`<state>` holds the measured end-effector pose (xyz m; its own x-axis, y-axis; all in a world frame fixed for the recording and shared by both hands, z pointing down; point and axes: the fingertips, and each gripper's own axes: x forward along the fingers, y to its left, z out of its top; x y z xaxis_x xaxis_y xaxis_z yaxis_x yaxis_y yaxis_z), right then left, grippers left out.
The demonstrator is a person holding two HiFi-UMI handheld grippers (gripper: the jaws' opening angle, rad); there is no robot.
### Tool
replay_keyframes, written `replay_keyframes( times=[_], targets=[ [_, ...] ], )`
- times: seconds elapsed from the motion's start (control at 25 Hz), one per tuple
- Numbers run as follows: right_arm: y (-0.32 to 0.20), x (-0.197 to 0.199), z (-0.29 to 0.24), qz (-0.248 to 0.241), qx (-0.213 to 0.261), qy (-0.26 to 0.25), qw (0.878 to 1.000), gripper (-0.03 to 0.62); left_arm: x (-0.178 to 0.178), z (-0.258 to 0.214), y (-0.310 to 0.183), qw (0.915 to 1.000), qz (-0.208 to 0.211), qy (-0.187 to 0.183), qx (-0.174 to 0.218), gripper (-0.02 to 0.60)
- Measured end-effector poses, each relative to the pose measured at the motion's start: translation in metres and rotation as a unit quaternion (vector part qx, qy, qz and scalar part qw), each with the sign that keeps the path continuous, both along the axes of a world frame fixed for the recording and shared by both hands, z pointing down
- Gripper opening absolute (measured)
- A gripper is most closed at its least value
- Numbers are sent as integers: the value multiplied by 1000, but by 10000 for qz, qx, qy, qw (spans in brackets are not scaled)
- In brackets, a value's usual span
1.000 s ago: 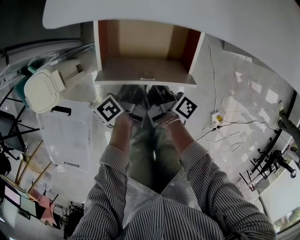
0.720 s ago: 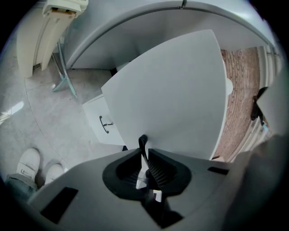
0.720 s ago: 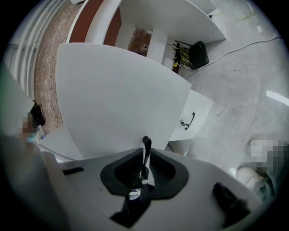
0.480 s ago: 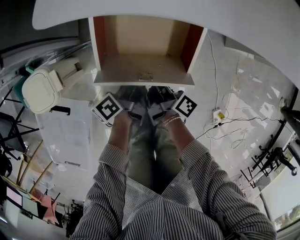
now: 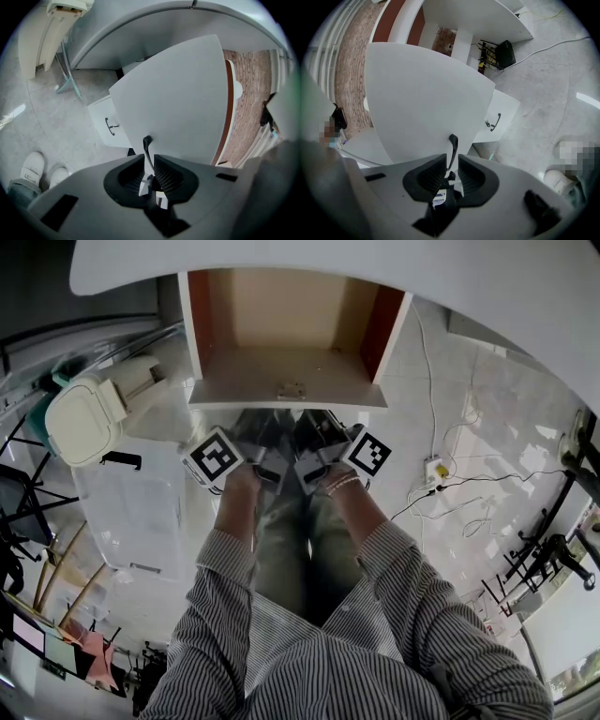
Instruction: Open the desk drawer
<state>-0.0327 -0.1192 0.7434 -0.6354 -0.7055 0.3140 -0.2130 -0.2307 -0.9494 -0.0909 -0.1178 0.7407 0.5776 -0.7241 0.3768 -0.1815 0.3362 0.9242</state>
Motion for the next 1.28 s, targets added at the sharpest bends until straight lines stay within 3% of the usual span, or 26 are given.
replay_keyframes(
  times=[0.12, 0.44, 0.64, 0.76, 1.16, 1.28],
  targets=[
    [7, 0, -3, 42, -113, -8, 9999, 84, -3, -3, 4, 9994, 212, -212, 187, 54],
    [21, 4, -20, 150, -216, 108, 9996, 87, 0, -24, 21, 9997, 82, 234, -51, 54],
    [30, 6, -35, 128, -223, 87, 9996, 87, -6, -39, 30, 9997, 233, 73, 36, 54],
    [35, 4, -43, 80, -214, 57, 9997, 87, -5, -50, 35, 9997, 155, 191, -41, 54],
    [35, 18, -94, 80, -92, -28, 9999, 87, 6, -99, 39, 9974, 622, -90, 355, 54],
    [31, 24, -115, 105, 25, -62, 9999, 87, 7, -123, 34, 9974, 564, -38, 456, 54]
  ],
)
